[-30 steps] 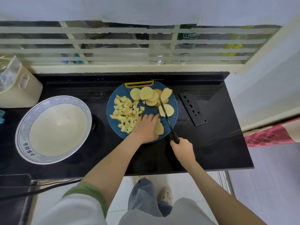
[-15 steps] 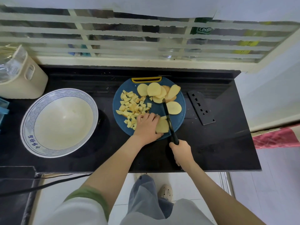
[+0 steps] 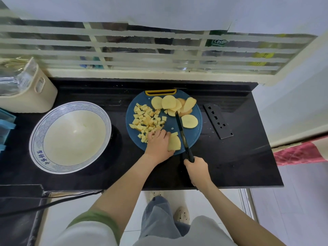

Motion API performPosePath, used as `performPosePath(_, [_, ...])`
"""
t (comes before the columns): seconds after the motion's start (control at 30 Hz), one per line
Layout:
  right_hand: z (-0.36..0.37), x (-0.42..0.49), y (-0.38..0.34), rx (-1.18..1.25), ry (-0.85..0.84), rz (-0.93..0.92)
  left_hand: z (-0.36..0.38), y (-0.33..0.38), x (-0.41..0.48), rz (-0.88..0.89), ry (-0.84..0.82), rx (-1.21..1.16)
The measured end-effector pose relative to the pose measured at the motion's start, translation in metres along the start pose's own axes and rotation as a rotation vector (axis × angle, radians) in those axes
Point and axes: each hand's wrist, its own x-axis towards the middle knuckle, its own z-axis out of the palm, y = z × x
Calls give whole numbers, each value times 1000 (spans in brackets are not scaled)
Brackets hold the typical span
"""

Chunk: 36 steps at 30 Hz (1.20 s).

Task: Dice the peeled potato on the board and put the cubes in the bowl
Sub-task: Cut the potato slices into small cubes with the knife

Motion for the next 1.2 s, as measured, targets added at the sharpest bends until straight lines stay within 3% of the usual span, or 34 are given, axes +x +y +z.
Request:
performPosePath(0.97, [19, 8, -9, 81, 20, 182, 3, -1, 15, 82, -7, -52])
performPosePath(1.2, [6, -1, -9, 138, 5, 100, -2, 1, 14, 82, -6, 39])
